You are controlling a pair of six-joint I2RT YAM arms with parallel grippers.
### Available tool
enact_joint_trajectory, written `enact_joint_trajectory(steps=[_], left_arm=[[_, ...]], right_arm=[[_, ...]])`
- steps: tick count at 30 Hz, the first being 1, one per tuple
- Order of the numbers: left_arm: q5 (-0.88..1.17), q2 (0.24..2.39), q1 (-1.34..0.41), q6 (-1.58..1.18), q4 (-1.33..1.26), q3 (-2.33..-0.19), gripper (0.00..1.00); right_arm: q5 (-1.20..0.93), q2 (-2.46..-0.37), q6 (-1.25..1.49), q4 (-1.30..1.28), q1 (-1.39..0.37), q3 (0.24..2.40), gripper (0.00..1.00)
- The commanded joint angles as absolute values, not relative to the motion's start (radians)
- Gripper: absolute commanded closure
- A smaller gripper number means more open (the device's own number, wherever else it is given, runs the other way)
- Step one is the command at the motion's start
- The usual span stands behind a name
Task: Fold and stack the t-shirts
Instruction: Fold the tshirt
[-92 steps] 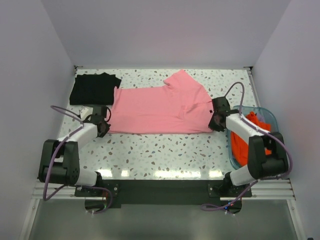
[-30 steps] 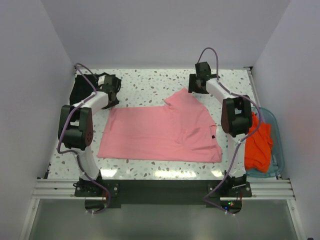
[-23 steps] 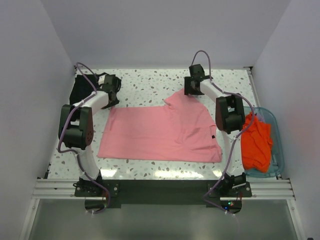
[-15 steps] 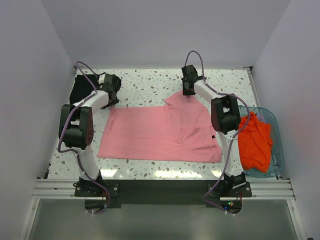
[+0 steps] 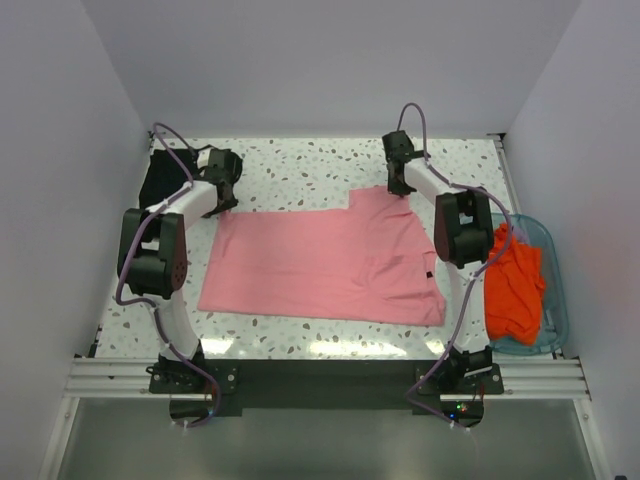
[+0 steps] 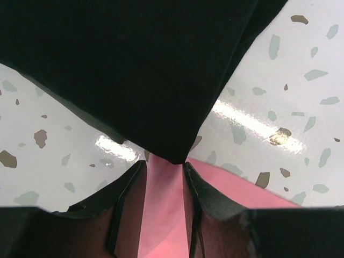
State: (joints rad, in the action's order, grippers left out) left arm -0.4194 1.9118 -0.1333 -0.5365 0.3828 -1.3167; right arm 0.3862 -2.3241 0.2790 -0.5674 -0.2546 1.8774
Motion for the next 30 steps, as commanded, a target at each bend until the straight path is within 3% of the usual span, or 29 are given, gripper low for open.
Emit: enact_joint_trajectory(steps=[1,19,30], left_arm=[[-0.410,1.916,-0.135,-0.514,0.376,-1.350,0.63],[-0.402,2.034,-0.137,-0.529,0.443,-1.465,0.64],[-0.443,2.031,-0.141,-0.601,0.475,-1.422,0.66]], right_arm=[[0.442,-2.252,0.301,-0.614,-0.232,1.849,1.00],[0.423,-2.194,0.310,-0.595,-0.190,1.770,1.00],[0.414,-2.186,0.321,-0.595,-0.176,1.749,1.00]])
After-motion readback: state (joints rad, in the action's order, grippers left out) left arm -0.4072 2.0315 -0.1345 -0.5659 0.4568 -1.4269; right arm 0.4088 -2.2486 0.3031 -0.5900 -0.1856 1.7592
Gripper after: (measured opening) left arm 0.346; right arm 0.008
